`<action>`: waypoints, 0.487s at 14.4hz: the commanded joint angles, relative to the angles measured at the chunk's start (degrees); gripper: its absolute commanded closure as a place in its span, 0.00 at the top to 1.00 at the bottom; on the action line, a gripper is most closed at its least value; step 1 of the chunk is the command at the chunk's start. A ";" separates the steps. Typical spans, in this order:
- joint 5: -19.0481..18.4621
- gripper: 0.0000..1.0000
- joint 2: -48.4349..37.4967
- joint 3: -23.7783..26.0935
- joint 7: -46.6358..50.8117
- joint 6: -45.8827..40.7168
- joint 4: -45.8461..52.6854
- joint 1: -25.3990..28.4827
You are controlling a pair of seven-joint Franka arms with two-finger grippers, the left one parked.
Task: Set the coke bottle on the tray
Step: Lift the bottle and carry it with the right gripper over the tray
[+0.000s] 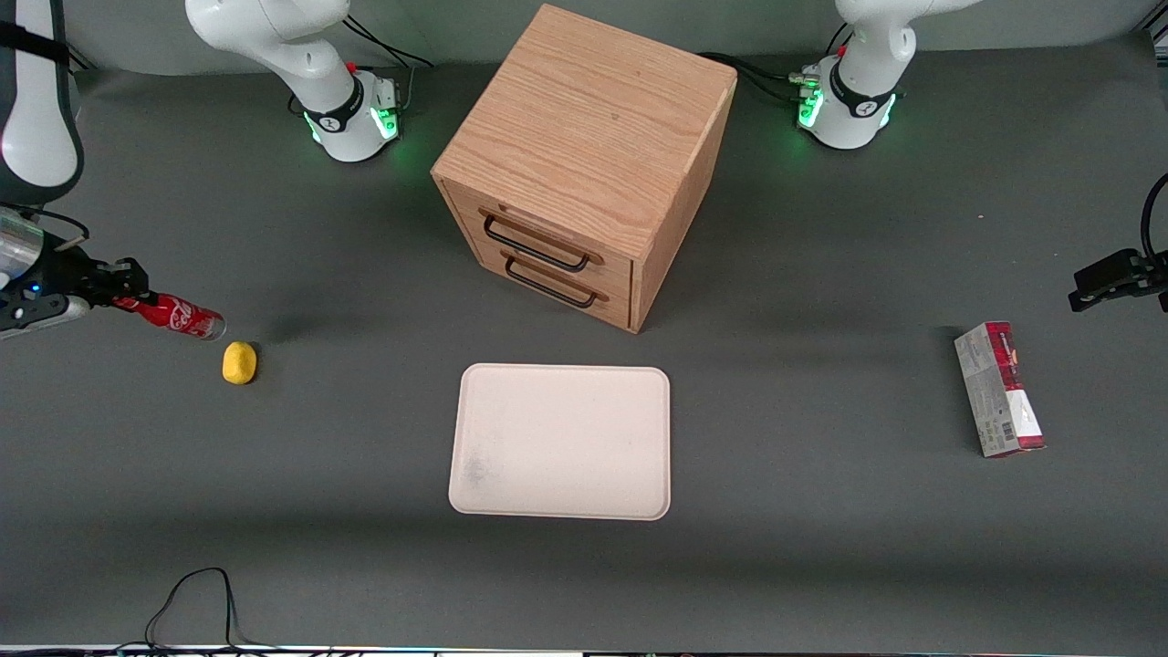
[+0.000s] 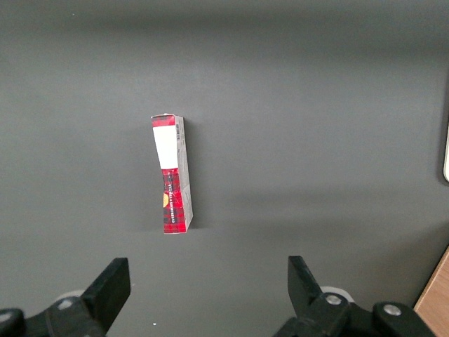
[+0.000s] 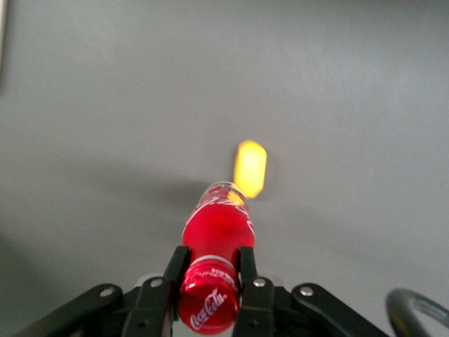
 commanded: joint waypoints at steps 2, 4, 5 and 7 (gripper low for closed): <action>1.16 0.00 8.03 7.69 8.68 -14.31 21.82 -0.03; 1.25 0.00 12.16 12.35 13.95 -20.64 32.72 -0.21; 1.34 0.00 14.36 14.64 16.50 -23.45 37.99 -0.30; 1.16 0.00 18.75 19.29 21.33 -28.12 47.14 -0.47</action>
